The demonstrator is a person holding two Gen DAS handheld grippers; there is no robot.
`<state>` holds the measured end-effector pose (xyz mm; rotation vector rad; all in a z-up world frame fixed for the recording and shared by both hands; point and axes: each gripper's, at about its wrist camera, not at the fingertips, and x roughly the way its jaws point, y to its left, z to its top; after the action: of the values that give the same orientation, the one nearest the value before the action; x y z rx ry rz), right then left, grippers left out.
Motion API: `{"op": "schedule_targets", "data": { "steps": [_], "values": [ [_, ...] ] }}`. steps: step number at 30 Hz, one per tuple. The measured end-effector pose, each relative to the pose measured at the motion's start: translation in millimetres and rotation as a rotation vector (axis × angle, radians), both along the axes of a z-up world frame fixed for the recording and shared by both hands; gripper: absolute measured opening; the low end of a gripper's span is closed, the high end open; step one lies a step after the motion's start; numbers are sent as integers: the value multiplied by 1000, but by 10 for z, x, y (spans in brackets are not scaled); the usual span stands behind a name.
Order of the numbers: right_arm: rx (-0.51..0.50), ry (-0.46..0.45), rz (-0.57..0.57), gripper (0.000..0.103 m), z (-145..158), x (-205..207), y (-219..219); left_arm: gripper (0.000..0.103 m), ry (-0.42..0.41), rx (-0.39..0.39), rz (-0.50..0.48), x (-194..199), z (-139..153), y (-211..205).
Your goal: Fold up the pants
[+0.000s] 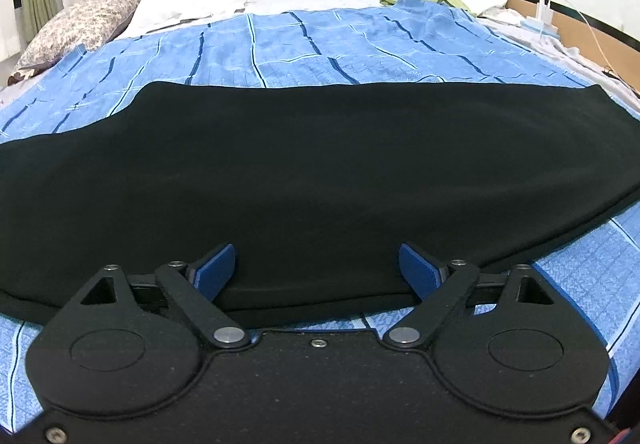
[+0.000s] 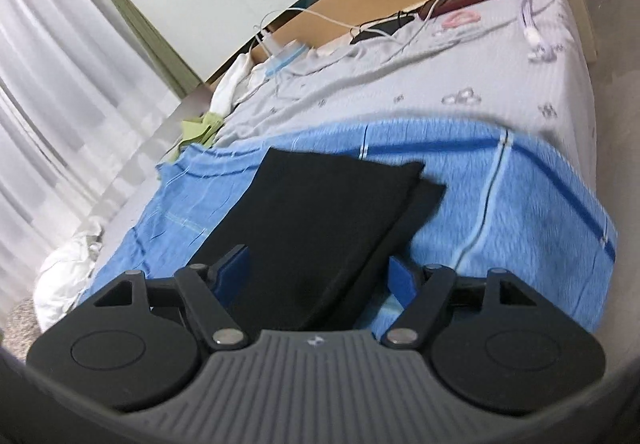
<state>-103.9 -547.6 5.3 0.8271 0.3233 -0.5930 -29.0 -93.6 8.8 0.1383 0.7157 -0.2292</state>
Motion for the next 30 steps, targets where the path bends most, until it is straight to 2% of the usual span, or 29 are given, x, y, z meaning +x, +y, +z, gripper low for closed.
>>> {"op": "schedule_targets", "data": {
  "steps": [8, 10, 13, 15, 18, 19, 22, 25, 28, 30],
  "values": [
    [-62, 56, 38, 81, 3, 233, -136, 90, -6, -9, -1, -28, -16, 9],
    [-76, 64, 40, 77, 3, 277, -156, 90, -7, -12, -3, -31, -18, 10],
    [-75, 66, 21, 56, -5, 302, -206, 90, -11, -13, -4, -33, -23, 12],
    [-60, 83, -7, 24, -10, 300, -255, 90, -15, -13, -3, -38, -25, 9],
    [-27, 97, -18, 8, 8, 293, -335, 90, -1, -22, -1, -38, 11, 33],
    [-24, 107, -18, 7, 34, 305, -346, 88, 8, -31, -1, -36, 41, 60],
    [-73, 162, -10, 7, 213, 433, -255, 74, 26, -90, 8, -45, 140, 223],
    [-146, 167, 66, 6, 478, 699, 58, 71, 12, -156, 47, -55, 252, 499],
    [-258, 170, 223, 6, 751, 1148, 700, 71, -29, -184, 104, -76, 340, 813],
    [-326, 166, 380, 6, 869, 1474, 1311, 71, -64, -184, 152, -109, 379, 1040]
  ]
}}
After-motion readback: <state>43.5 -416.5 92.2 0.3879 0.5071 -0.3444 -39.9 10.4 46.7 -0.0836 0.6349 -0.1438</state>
